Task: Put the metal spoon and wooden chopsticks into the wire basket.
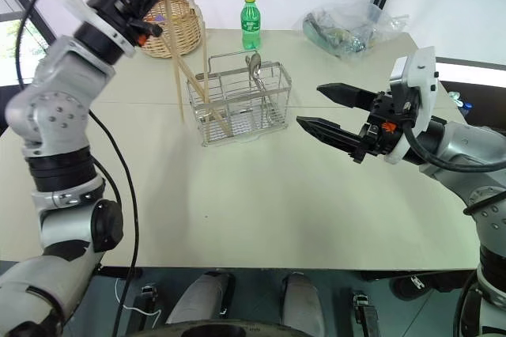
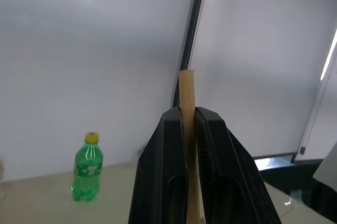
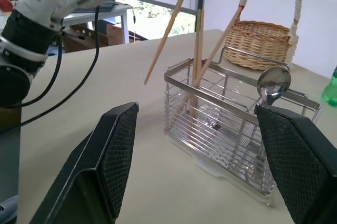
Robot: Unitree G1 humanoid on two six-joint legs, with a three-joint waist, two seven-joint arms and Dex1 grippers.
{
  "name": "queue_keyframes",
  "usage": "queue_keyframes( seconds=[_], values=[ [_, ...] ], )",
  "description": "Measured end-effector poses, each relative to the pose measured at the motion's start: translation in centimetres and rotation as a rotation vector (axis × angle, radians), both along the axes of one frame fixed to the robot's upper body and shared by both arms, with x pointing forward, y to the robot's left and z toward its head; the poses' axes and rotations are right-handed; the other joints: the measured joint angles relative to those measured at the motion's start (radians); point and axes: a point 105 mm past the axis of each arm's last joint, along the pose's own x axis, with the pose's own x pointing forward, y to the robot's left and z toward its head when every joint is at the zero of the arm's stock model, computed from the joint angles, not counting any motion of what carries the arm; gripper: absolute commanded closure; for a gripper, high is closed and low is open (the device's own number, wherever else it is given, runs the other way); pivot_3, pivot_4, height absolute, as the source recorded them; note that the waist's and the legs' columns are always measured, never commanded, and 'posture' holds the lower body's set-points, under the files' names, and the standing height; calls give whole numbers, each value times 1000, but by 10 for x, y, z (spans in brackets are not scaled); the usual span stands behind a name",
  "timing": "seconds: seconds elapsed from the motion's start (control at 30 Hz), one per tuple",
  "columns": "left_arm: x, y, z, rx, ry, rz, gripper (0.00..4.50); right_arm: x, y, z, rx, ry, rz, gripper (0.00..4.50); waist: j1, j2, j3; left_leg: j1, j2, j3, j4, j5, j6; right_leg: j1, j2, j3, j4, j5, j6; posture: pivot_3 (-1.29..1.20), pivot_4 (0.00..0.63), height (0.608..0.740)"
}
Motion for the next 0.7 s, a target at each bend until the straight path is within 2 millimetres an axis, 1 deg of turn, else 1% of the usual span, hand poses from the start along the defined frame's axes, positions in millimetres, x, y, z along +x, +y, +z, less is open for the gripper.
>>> queue_keyframes(
  seconds=[0.1, 0.17, 0.23, 0.37, 0.43, 0.5, 0.53, 0.6, 0.7],
  values=[
    [9, -1, -4, -6, -4, 22, 4478, 0, -1, -1, 1, 5, -10, 857, 1, 0, 0, 0, 0, 0, 0, 0, 0, 0, 0, 0, 0, 0, 0, 0, 150, 674],
    [13, 0, 2, -12, -9, 28, 4478, 0, -2, -3, 1, 11, -19, 857, 1, -1, 0, -1, 0, 0, 0, 0, 0, 0, 0, 0, 0, 0, 0, 0, 150, 674],
    [12, 2, 18, -4, -45, 26, 4478, 0, -3, -4, 2, 14, -26, 857, 0, -1, 0, -1, 0, 0, 0, 0, 1, -1, 0, 0, -1, 0, 0, 0, 150, 674],
    [1, 7, 59, -4, -148, 9, 4478, -1, -3, -6, -1, 17, -33, 857, -2, 0, 0, -1, 0, 0, 0, -1, 1, -1, 0, 0, 0, 0, 0, 0, 150, 674],
    [-3, 11, 76, -19, -188, 2, 4478, -1, -3, -6, 0, 17, -34, 857, -1, 0, 0, -1, 0, 0, 0, -1, 1, -1, 0, 0, 0, 0, 0, 0, 150, 674],
    [-4, 12, 87, -35, -211, -7, 4478, -1, -4, -8, 3, 23, -40, 857, -1, 0, 0, 0, 0, 0, 0, -1, 1, 0, 0, 0, 0, 0, 0, 0, 150, 674],
    [-4, 11, 90, -38, -221, -13, 4478, -1, -4, -9, 4, 25, -43, 857, 0, 0, 0, 0, 0, 0, 0, -1, 1, 0, 0, 0, 0, 0, 0, 0, 150, 674],
    [-2, 9, 88, -40, -224, -19, 4478, -1, -4, -9, 4, 27, -45, 857, 1, 0, 0, 0, 0, -1, 0, -1, 1, 1, 0, 0, 0, 0, 0, 0, 150, 674],
    [3, -4, 74, -26, -223, -47, 4478, -1, -5, -8, 6, 23, -48, 857, 1, 0, 0, 0, 0, -1, 1, -1, 1, 1, 0, 0, 0, 0, 0, 0, 150, 674]
  ],
)
